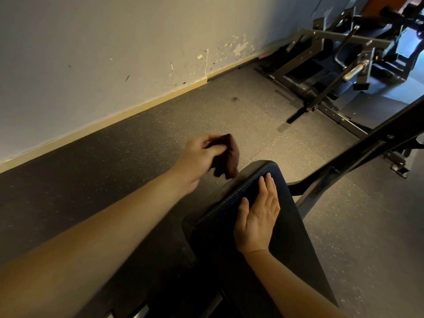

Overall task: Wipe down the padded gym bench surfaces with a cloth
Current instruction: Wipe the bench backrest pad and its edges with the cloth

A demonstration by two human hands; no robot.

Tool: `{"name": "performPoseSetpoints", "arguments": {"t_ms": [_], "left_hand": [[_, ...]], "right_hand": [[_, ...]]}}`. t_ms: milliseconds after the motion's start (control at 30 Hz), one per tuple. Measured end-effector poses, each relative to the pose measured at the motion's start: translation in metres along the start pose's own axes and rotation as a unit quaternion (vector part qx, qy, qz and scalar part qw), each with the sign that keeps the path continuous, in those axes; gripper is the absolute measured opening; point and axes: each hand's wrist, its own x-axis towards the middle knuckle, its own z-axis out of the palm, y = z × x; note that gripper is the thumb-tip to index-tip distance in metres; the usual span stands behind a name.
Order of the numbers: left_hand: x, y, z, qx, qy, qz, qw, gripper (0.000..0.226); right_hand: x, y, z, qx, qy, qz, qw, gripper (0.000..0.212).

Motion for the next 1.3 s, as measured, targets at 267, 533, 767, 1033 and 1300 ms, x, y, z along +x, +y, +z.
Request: {"name": "performPoseSetpoints", "arguments": {"t_ms": [267,533,767,1033,1300], "left_hand": [[-0.027,-0.026,0.001,0.087,-0.070,0.025,0.993,0.018],[-0.087,-0.035,-0.039,0.105,-0.053,0.026,0.993,0.018],[-0.134,-0.022,-0.053,0.123,0.013,-0.028,0.992,0.016],[-0.161,0.001,0.042,0.069,0.159,0.017,0.985,0.012],[-0.155,-0.021,0.202,0.149,0.173,0.055,0.972,0.022]], "right_hand": [[0.000,0.001,0.000,0.003,0.002,-0.001,1.000,0.064],[0.000,-0.001,-0.003,0.005,-0.009,0.002,1.000,0.066],[0.001,-0.003,-0.005,0.006,-0.022,0.012,1.000,0.065],[0.010,-0.003,-0.082,0.217,-0.151,0.049,0.963,0.055],[0.009,0.050,-0.202,0.400,-0.233,0.055,0.885,0.028]]}}
